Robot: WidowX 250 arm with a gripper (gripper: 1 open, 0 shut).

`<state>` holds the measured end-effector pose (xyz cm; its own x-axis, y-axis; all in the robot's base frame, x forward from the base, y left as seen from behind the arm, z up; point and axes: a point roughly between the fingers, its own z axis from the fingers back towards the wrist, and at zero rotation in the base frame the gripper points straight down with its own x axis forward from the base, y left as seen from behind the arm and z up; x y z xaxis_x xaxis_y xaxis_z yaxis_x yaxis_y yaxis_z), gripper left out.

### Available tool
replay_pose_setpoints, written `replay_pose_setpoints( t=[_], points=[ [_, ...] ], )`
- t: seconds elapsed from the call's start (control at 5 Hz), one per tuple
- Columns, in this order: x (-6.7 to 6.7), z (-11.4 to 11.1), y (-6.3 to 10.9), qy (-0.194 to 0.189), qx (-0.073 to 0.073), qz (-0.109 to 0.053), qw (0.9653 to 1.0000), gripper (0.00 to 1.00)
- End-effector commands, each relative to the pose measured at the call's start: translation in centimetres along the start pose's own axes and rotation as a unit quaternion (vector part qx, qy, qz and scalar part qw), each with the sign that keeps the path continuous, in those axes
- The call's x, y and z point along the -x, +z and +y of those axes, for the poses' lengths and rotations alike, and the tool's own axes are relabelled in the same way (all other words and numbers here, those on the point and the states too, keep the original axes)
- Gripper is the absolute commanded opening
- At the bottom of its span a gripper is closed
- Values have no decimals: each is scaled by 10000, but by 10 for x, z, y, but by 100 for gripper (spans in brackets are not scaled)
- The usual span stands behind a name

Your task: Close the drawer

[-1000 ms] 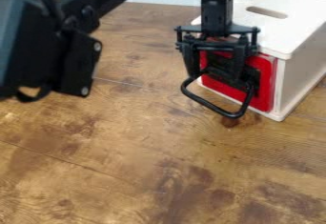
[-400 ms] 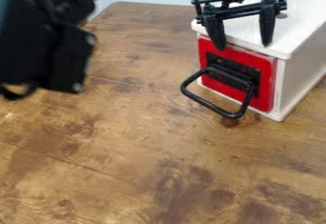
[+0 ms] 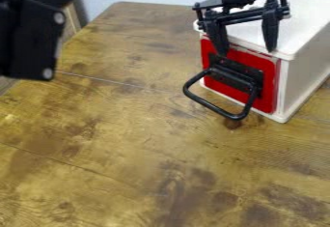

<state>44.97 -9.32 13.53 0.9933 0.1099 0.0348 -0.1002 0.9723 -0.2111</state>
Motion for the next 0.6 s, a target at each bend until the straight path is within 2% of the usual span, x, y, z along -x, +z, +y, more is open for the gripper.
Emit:
replay_pose_setpoints(
  t=[0.0,0.4],
  points=[
    [1,6,33,-164,102,-353,9992,100],
    [5,11,37,-375,153,-310,9987,100]
  ],
)
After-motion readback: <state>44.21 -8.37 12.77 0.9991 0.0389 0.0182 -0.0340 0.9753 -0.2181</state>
